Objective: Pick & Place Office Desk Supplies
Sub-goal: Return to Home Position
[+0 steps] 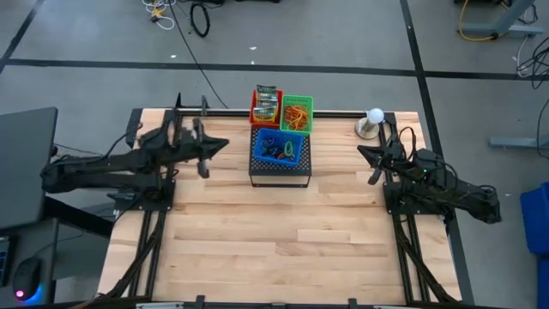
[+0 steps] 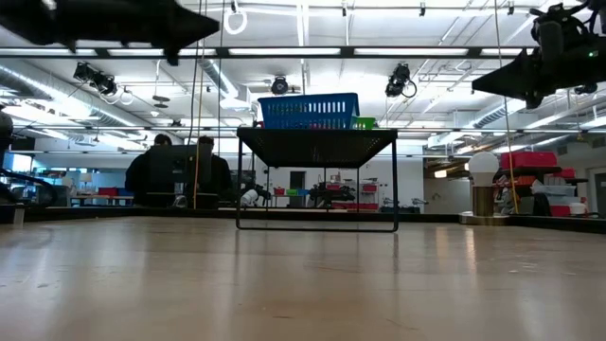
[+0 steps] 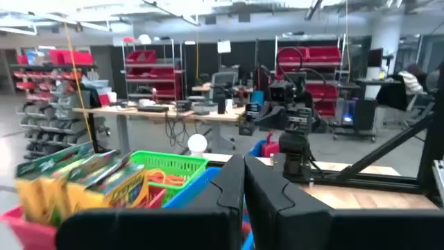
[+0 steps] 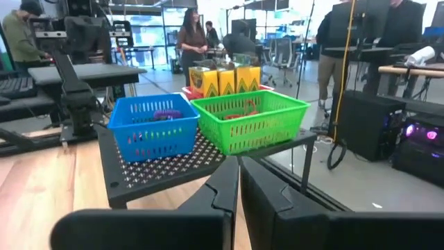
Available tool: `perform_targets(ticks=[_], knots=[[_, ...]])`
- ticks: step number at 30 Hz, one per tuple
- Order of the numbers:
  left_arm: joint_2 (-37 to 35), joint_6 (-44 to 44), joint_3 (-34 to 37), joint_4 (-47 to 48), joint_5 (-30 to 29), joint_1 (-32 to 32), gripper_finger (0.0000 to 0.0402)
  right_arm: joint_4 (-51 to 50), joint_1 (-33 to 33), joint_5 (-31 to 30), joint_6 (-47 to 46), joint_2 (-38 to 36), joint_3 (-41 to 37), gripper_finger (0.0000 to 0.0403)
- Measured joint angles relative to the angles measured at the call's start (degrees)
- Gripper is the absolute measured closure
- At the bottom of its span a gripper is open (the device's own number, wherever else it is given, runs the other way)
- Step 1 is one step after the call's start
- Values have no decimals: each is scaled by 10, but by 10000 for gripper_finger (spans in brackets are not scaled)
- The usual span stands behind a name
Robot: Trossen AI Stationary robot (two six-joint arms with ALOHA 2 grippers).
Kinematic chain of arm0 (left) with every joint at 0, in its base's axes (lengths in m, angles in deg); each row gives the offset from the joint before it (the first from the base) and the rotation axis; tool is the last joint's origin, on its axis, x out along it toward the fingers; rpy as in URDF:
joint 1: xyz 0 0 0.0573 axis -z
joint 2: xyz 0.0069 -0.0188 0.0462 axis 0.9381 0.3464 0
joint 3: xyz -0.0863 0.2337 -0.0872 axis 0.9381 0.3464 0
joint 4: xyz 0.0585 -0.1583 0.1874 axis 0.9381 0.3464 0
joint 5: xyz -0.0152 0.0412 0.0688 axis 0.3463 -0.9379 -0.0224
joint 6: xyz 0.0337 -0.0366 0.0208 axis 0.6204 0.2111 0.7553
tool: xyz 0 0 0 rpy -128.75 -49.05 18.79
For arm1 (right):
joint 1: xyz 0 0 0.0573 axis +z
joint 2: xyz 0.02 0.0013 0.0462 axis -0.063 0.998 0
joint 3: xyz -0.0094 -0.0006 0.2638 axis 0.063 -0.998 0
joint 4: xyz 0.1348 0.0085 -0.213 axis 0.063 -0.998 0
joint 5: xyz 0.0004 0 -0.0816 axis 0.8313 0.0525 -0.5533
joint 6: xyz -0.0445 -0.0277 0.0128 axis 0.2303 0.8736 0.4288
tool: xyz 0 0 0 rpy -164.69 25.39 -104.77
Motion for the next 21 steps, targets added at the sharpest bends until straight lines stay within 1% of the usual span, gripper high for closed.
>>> perform_targets(ticks=[4,8,12,15,19,21], knots=[[-90,0,62,7,-9,0,385,1,0,0,-2,0,0,378],[-177,0,115,12,-36,0,385,1,0,0,-8,0,0,378],[-259,0,155,36,-66,0,385,1,0,-1,-8,0,0,378],[-315,5,174,72,-80,0,385,0,0,-22,-5,0,0,378],[-379,8,209,90,-105,0,385,0,0,-35,-1,0,0,378],[-378,3,227,84,-117,0,385,-3,0,-35,-1,0,0,378]])
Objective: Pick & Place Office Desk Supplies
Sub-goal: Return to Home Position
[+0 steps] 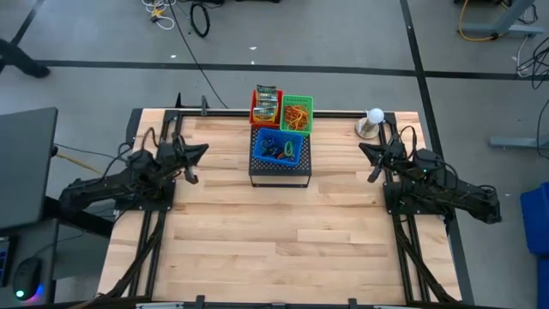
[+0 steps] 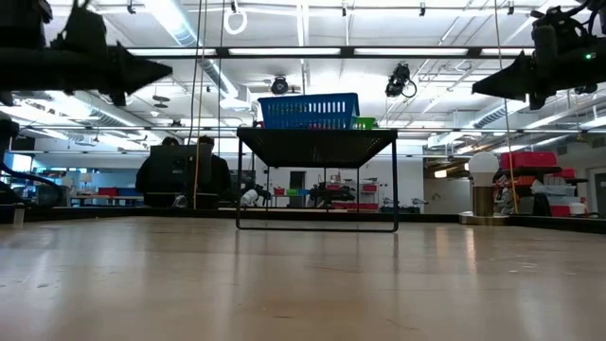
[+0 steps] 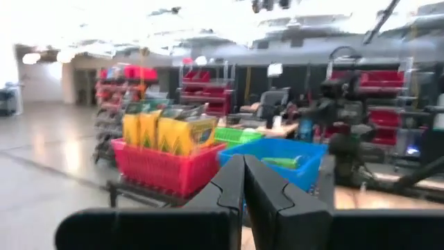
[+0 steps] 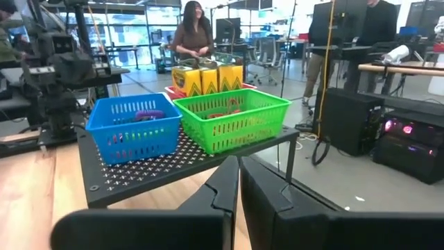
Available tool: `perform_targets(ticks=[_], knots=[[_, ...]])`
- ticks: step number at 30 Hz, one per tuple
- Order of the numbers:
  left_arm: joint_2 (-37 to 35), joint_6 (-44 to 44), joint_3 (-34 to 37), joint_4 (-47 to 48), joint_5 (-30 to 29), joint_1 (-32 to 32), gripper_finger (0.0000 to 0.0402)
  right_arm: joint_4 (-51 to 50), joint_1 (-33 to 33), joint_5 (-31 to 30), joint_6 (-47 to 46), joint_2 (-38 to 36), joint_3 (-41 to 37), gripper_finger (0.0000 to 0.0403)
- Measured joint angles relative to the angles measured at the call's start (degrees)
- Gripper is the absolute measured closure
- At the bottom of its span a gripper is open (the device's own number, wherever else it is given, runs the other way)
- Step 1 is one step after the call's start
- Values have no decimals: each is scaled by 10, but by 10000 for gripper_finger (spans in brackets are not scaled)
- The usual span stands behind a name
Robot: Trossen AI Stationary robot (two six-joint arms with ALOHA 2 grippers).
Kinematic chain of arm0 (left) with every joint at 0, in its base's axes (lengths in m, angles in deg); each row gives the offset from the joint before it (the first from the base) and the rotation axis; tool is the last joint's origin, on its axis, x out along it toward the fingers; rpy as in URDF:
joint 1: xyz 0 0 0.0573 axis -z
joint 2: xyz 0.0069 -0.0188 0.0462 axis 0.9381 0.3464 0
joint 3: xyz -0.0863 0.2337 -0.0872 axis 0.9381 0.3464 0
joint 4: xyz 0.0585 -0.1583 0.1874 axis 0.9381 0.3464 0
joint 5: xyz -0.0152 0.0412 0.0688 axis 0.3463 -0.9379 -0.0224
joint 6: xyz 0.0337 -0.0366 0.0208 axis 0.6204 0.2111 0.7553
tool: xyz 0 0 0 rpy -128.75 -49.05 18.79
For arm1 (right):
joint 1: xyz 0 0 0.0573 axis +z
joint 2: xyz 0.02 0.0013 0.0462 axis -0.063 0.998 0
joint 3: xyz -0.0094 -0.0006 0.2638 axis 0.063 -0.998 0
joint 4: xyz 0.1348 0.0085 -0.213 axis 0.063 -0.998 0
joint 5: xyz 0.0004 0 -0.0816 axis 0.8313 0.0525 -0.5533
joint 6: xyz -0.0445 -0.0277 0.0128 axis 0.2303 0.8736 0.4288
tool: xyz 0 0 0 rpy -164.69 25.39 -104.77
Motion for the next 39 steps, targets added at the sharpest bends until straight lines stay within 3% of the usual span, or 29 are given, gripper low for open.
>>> perform_targets(ticks=[4,12,24,30,39], knots=[[6,-14,0,16,-33,0,385,-52,0,2,-17,0,-1,378],[2,-20,0,46,-34,0,385,1,0,21,-55,1,-48,378],[9,-31,0,64,-34,0,385,-24,0,24,-39,1,-52,378],[9,-33,0,63,-34,0,385,122,0,29,-50,13,-104,378],[11,-33,0,63,-33,0,385,155,0,36,-36,16,-116,378]])
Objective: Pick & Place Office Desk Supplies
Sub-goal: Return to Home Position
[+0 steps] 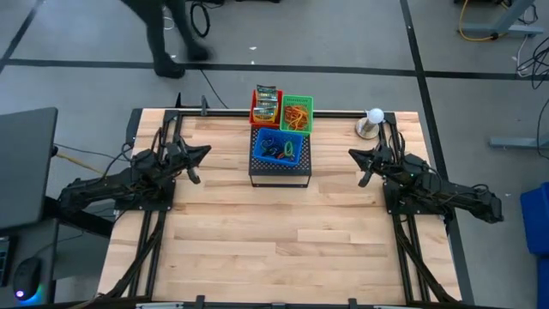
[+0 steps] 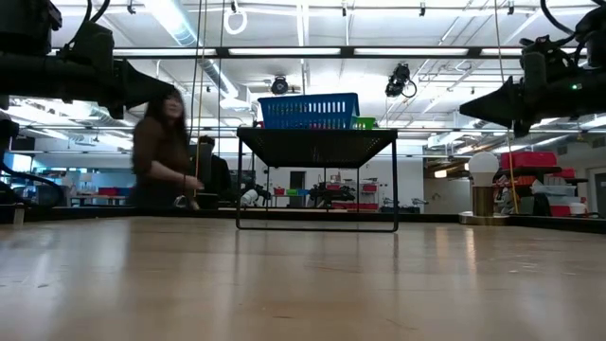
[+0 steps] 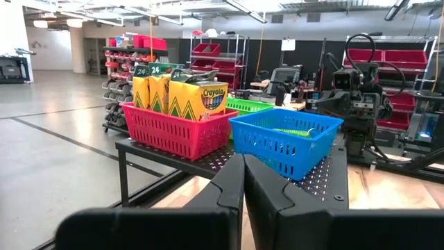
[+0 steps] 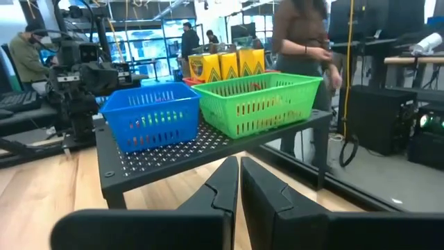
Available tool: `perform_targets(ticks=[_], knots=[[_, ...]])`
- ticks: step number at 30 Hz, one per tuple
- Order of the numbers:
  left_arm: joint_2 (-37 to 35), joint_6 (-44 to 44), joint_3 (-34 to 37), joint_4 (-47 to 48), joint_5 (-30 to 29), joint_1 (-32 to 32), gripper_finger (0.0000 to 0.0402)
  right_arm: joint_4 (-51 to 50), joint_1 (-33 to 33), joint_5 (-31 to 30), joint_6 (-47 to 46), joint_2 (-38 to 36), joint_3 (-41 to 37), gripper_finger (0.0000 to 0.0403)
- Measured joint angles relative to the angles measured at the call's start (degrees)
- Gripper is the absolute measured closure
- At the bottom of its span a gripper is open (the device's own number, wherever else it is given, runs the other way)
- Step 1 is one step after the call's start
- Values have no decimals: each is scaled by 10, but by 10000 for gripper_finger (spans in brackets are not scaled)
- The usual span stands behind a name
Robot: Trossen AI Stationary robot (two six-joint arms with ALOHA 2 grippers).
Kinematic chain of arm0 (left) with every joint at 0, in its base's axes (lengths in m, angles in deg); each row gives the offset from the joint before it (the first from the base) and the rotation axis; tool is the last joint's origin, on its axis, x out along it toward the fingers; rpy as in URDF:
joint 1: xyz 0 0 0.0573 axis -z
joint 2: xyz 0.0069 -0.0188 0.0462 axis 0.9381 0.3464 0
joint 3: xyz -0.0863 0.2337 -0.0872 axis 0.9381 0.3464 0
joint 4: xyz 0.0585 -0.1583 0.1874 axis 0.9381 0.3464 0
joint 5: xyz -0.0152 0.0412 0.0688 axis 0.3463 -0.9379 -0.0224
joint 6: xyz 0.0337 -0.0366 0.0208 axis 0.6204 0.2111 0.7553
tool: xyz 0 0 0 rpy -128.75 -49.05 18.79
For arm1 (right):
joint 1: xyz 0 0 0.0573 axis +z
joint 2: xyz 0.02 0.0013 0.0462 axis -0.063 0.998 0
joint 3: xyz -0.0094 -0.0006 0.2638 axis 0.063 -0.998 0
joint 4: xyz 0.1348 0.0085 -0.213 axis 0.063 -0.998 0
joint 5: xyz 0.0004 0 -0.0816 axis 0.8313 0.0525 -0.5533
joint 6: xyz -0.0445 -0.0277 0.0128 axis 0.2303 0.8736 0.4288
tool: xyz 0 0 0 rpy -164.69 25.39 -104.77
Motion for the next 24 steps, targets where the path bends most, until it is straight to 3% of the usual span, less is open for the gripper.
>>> perform_targets(ticks=[24], knots=[[0,0,0,0,-1,0,385,1,0,-9,57,1,-1,378]])
